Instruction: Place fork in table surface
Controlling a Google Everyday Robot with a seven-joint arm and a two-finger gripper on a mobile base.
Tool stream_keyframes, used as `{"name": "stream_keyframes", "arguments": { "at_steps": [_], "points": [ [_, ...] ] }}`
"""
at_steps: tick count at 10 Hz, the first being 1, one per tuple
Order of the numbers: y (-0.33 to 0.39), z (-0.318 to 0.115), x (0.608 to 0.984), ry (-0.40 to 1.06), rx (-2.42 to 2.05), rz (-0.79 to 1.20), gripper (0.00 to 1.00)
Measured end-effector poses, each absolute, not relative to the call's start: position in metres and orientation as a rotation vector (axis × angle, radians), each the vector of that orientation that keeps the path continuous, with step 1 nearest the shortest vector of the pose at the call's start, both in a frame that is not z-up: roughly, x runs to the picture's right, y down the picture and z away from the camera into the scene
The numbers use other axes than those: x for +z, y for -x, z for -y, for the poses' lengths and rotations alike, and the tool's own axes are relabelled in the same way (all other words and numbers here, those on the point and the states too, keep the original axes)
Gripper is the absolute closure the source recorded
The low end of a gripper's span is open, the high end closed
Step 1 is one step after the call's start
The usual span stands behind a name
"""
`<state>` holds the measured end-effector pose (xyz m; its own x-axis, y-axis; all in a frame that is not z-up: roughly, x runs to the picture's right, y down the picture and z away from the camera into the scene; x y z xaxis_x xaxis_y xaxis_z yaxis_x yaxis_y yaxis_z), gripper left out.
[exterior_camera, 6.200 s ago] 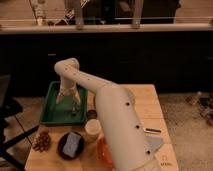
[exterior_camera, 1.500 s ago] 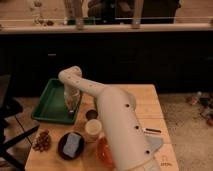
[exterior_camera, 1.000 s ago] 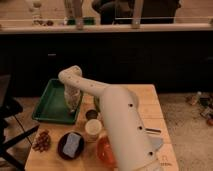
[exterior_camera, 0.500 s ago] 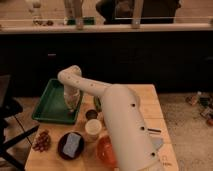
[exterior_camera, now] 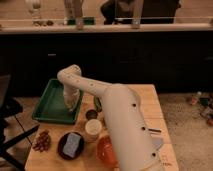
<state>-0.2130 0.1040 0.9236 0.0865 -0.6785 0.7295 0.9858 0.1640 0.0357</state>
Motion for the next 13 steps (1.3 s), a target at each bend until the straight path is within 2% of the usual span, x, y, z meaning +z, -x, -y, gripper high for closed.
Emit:
{"name": "stream_keyframes", "arguments": {
  "at_steps": [8,9,10,13],
  "points": [
    [0.199,-0.074,0.894,0.52,-1.335,0.709,1.0],
    [0.196,-0.069,0.889,0.514,-1.336,0.708,0.96],
    [0.191,-0.066,0.884,0.518,-1.339,0.706,0.88],
    [0.182,-0.061,0.88,0.519,-1.338,0.699,0.85]
  ]
}}
